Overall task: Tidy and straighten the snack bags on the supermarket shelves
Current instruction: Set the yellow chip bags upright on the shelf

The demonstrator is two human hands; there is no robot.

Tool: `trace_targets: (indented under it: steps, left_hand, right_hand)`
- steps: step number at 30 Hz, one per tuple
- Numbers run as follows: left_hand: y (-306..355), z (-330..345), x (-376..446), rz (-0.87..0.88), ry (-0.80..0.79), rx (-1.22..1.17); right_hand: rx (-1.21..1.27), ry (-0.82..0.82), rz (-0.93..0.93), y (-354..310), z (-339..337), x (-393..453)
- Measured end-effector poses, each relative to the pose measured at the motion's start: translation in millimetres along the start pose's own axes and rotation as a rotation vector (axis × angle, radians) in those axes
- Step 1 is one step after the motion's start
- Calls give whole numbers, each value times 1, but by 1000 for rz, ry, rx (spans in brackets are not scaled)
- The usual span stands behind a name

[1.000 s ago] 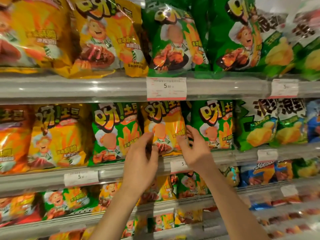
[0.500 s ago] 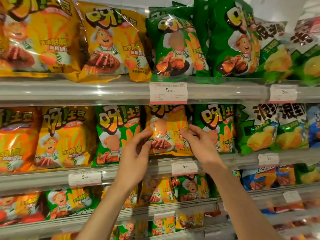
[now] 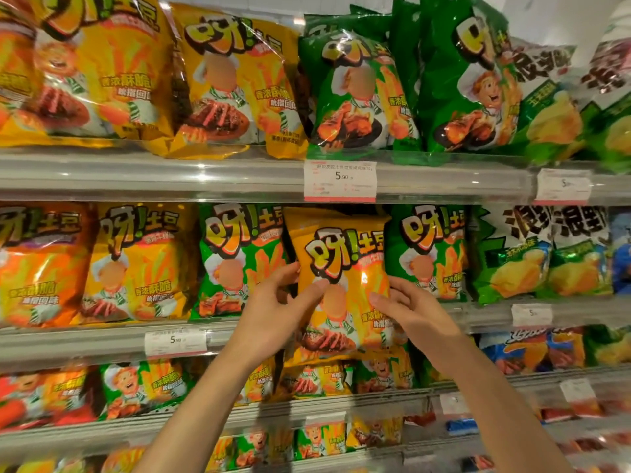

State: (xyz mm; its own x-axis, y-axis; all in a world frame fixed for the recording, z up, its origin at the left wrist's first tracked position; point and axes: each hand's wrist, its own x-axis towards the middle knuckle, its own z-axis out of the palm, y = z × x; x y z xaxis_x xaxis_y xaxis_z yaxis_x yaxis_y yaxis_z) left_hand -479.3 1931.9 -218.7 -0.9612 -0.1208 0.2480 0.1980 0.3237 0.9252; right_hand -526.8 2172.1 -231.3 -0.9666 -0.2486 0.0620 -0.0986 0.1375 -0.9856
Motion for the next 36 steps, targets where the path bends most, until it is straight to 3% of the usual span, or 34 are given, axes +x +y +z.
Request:
trace_targets:
  steps: [4, 8, 13, 18, 25, 32, 36]
  left_hand:
    - [-2, 2, -6, 46, -96, -22]
    - [-11, -5, -13, 111, -116, -20]
    - [-18, -30, -28, 72, -62, -98]
    - [-24, -66, -40, 44, -19, -106]
    - [-40, -115, -49, 93, 181, -152]
    - [-43, -143, -53, 136, 305, -137]
    - [-42, -149, -54, 171, 321, -127]
  right_hand:
    - [0, -86, 64, 7, -4, -13]
    - [30, -188, 12, 9, 4, -24]
    - [94, -231, -17, 1, 33, -23]
    - [-114, -158, -50, -11, 75, -19]
    - [-175, -271, -130, -32, 122, -9]
    - [-175, 151, -238, -40, 129, 25]
    - [-247, 126, -158, -27, 145, 44]
